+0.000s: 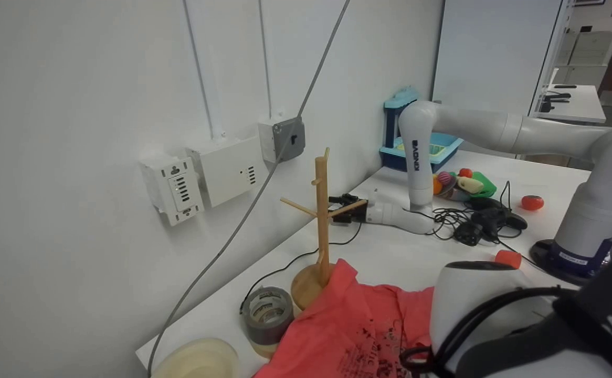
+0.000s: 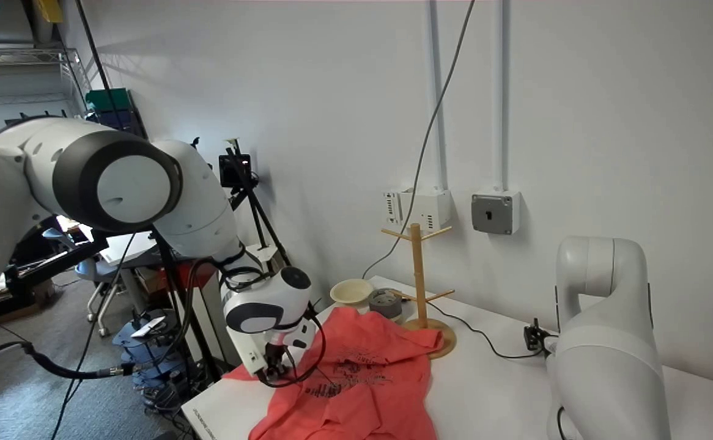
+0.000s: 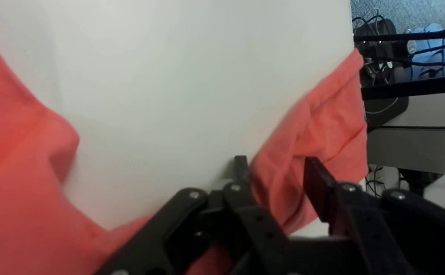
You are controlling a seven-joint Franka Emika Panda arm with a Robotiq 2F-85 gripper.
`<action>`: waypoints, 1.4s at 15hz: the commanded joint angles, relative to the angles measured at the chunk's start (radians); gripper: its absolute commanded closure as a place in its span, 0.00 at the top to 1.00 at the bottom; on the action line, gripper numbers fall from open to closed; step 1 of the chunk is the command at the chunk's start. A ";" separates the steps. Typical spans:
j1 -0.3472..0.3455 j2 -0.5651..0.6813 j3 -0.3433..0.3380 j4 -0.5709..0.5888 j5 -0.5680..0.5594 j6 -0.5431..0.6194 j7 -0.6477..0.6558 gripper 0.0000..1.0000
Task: Position the sweater's sleeves on its chest
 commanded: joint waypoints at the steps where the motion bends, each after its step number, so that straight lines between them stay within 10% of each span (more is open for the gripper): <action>1: -0.015 0.013 0.021 0.004 -0.025 0.039 0.001 0.11; 12: -0.167 -0.173 0.156 -0.077 0.152 -0.006 -0.070 0.01; 20: -0.172 -0.297 0.057 -0.099 0.410 -0.038 -0.135 0.01; 21: -0.159 -0.301 0.038 -0.103 0.421 -0.038 -0.133 0.28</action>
